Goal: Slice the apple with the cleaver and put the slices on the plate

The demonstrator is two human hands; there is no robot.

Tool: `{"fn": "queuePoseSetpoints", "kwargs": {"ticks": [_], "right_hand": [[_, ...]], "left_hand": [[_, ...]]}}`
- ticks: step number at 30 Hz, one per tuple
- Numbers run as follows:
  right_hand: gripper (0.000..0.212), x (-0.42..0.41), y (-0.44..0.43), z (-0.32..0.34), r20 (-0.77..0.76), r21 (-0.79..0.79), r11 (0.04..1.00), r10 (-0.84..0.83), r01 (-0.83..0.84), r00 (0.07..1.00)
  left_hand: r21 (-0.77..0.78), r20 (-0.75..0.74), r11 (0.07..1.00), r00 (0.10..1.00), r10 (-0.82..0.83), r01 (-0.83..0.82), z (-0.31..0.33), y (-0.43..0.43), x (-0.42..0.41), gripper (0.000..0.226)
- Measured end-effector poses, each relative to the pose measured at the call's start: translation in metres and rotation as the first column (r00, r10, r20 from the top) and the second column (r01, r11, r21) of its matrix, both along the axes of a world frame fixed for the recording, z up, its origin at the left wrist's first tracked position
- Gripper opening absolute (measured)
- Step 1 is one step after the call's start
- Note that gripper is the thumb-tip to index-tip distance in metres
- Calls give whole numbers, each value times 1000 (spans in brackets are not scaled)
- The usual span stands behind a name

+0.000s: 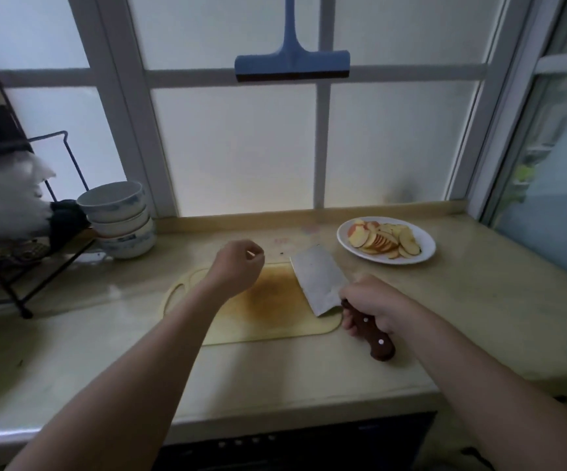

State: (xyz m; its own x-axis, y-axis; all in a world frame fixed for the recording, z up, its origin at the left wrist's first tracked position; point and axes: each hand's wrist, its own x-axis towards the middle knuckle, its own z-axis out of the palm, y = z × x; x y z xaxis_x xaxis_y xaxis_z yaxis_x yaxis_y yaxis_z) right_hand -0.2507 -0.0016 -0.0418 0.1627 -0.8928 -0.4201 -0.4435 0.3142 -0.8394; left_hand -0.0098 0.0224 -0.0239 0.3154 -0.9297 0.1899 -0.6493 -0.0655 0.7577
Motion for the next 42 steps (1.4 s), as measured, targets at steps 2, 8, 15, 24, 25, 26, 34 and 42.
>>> {"fn": "queuePoseSetpoints", "kwargs": {"ticks": [2, 8, 15, 24, 25, 26, 34, 42], "right_hand": [[10, 3, 1, 0, -56, -18, 1000, 16, -17, 998], [12, 5, 3, 2, -202, -25, 999, 40, -46, 979], [36, 5, -4, 15, -721, -111, 937, 153, -330, 676], [46, 1, -11, 16, -750, -33, 933, 214, -359, 625], [45, 0, -12, 16, -747, -26, 933, 221, -359, 627], [45, 0, -13, 15, -746, -14, 933, 229, -359, 625], [45, -2, -18, 15, -730, 15, 936, 250, -350, 636], [49, -2, -13, 15, -784, -27, 922, 220, -387, 580]], "left_hand": [[22, 0, 1000, 1000, -17, 17, -8, 8, -3, 15], [51, 31, 998, 999, -40, 39, -27, 18, -6, 23], [23, 118, 999, 992, -35, 32, -41, 24, 0, 27], [-2, 85, 1000, 996, -15, 16, -52, 24, 4, 27], [1, 88, 1000, 996, -15, 15, -52, 24, 3, 27], [2, 92, 1000, 996, -19, 19, -52, 25, 3, 27], [13, 100, 1000, 995, -17, 16, -51, 26, 4, 25], [73, 49, 996, 998, -46, 43, -40, 28, 8, 24]]}}
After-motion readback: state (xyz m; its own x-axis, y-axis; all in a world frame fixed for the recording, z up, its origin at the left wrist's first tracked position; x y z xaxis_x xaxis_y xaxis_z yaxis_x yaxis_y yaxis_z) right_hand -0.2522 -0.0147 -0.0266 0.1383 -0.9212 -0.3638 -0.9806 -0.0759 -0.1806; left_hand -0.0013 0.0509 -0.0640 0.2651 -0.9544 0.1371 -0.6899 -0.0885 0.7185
